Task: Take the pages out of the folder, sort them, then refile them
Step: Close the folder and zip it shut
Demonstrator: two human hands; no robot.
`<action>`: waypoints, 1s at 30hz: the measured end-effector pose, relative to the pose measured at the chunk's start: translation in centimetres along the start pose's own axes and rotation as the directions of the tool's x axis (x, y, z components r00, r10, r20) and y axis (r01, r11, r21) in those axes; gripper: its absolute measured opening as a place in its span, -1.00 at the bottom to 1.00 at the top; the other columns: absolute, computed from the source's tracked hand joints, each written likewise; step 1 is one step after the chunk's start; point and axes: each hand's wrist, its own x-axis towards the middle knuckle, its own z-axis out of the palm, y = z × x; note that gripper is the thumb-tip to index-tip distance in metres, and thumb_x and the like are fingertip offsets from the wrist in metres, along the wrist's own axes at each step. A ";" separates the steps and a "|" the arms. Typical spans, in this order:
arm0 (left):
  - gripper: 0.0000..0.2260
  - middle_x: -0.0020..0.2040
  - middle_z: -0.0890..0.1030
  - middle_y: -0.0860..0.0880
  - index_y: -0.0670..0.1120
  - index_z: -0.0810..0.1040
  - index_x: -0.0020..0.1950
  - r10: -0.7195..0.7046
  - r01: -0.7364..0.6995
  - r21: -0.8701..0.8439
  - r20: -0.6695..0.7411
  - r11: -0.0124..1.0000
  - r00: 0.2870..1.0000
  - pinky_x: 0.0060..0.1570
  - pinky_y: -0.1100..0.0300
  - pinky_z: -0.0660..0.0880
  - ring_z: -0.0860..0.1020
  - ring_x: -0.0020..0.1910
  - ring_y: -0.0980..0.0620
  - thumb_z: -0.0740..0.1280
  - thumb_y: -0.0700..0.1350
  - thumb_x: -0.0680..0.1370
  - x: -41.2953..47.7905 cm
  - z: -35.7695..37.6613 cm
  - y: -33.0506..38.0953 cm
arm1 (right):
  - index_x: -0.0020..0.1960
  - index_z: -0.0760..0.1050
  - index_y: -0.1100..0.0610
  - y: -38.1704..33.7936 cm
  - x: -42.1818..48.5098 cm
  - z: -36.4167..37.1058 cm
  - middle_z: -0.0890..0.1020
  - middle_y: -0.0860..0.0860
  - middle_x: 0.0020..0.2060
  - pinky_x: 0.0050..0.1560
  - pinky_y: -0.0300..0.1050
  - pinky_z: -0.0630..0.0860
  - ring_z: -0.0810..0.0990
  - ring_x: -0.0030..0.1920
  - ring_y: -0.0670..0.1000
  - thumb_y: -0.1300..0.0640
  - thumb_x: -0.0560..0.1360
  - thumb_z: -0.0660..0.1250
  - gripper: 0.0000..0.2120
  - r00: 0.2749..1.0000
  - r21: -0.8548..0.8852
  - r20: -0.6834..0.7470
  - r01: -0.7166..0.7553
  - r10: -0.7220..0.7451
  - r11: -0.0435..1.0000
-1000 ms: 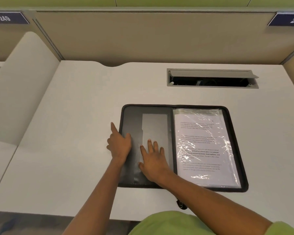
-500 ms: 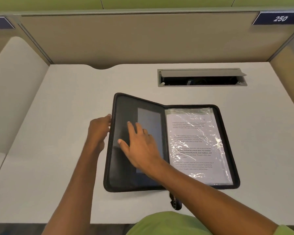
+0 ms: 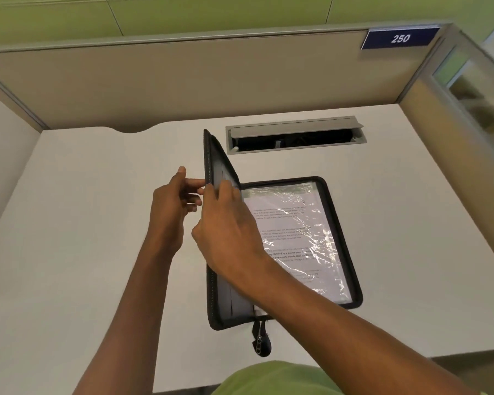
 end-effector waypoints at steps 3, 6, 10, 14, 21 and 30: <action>-0.60 0.07 0.75 -0.03 -0.07 0.73 0.18 0.055 -0.059 0.038 0.096 0.998 0.994 0.10 0.08 0.58 0.70 0.07 0.00 0.15 0.09 0.75 -0.8 2.8 -0.9 | 0.53 0.26 0.19 2.4 -0.2 -1.8 0.40 0.17 0.38 0.25 -0.07 0.54 0.49 0.30 0.10 0.18 0.61 0.35 -0.46 0.999 0.003 0.000 -0.041 0.041 0.999; -0.73 0.19 0.72 0.10 0.07 0.68 0.33 0.114 -0.132 0.097 0.169 0.987 0.979 0.15 0.13 0.59 0.68 0.16 0.11 0.25 0.02 0.73 -1.0 5.6 -3.1 | 0.55 0.22 0.20 5.2 -0.5 -2.9 0.41 0.17 0.34 0.21 -0.09 0.56 0.50 0.26 0.08 0.25 0.60 0.34 -0.43 0.997 -0.044 -0.016 -0.071 0.070 0.997; -0.67 0.41 0.57 0.25 0.27 0.51 0.48 0.120 -0.174 0.227 0.231 0.958 0.965 0.43 0.04 0.47 0.52 0.38 0.26 0.27 0.11 0.70 -0.8 8.3 -7.9 | 0.50 0.27 0.21 8.7 -1.7 -4.0 0.45 0.17 0.25 0.07 -0.11 0.56 0.51 0.17 0.07 0.24 0.63 0.31 -0.52 0.992 -0.073 -0.030 -0.127 0.125 0.989; -0.61 0.51 0.43 0.29 0.25 0.41 0.56 0.143 -0.206 0.291 0.221 0.934 0.965 0.54 0.16 0.29 0.35 0.43 0.44 0.27 0.13 0.71 -2.1 10.4 -11.2 | 0.47 0.27 0.19 12.4 -3.1 -5.2 0.40 0.15 0.22 -0.05 -0.16 0.34 0.45 0.09 0.05 0.23 0.65 0.18 -0.60 0.981 -0.007 -0.034 -0.189 0.188 0.982; -0.47 0.70 0.11 0.09 0.33 0.20 0.64 0.156 -0.259 0.535 0.230 0.804 0.961 0.65 -0.13 0.05 0.01 0.69 0.09 0.16 0.32 0.66 -3.0 12.1 -16.5 | 0.36 0.34 0.29 19.9 -4.5 -3.8 0.38 0.25 0.19 0.04 0.13 0.47 0.45 0.11 0.29 0.36 0.59 0.09 -0.65 0.941 0.056 -0.003 -0.338 0.339 0.939; -0.46 0.73 -0.05 0.07 0.34 0.07 0.66 0.190 -0.301 0.670 0.235 0.678 0.953 0.66 -0.10 -0.04 -0.16 0.69 0.08 0.16 0.23 0.71 -3.5 14.2 -19.7 | 0.44 0.32 0.19 27.1 -5.6 0.8 0.34 0.18 0.33 0.10 0.06 0.49 0.47 0.22 0.23 0.29 0.62 0.18 -0.61 0.892 0.073 0.051 -0.451 0.448 0.889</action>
